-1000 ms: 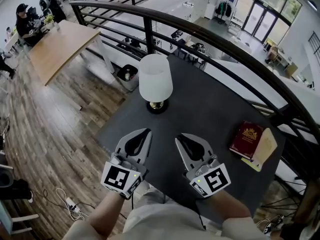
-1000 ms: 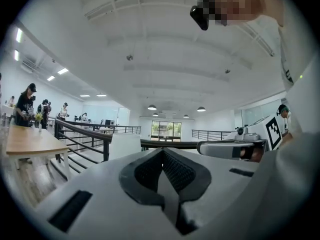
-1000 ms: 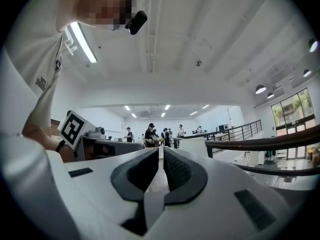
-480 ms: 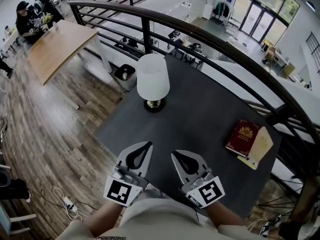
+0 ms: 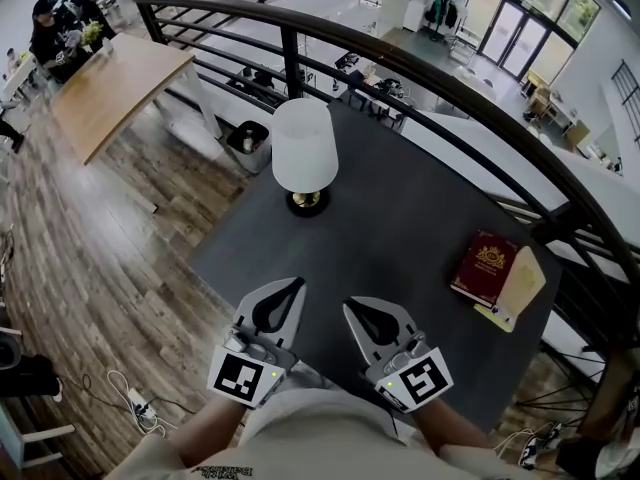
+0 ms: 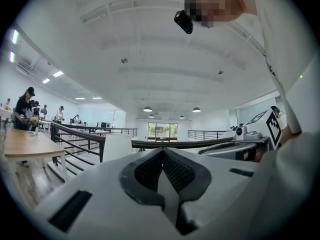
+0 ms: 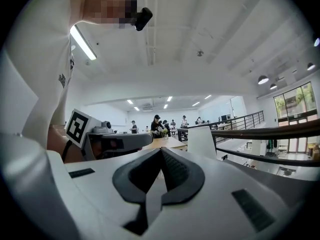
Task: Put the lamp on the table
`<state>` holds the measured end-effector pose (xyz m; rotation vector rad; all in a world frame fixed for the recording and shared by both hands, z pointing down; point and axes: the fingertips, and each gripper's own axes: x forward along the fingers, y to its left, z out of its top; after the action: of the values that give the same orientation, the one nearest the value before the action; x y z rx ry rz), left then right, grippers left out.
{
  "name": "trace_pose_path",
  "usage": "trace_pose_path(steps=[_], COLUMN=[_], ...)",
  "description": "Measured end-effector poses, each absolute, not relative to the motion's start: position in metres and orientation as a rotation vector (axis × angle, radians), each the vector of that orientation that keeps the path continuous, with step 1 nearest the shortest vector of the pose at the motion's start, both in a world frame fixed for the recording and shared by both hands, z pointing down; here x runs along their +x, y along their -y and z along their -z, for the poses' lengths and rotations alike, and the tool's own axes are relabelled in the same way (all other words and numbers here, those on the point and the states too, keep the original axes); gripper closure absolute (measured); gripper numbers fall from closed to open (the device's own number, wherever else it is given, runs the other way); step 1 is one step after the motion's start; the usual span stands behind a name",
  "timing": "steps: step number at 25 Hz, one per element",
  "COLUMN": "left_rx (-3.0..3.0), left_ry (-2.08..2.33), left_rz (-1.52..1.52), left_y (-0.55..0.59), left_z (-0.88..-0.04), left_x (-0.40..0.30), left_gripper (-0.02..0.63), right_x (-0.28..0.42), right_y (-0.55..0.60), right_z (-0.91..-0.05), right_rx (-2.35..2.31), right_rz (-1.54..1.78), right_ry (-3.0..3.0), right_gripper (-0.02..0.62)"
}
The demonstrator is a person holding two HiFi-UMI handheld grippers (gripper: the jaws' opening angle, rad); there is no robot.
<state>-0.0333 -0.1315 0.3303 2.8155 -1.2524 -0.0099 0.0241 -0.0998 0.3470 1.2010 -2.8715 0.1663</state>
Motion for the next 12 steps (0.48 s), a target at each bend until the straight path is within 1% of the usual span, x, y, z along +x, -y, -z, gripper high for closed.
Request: trace_pose_path(steps=[12], left_rx=[2.824], left_ry=[1.245], left_rz=[-0.038], left_y=[0.1315], left_z=[-0.3323], left_x=[-0.0343], left_gripper=[0.6], right_x=[0.0257], right_y=[0.104], right_z=[-0.3375], right_rx=[1.222], right_rz=[-0.146], right_ry=[2.868], right_gripper=[0.592])
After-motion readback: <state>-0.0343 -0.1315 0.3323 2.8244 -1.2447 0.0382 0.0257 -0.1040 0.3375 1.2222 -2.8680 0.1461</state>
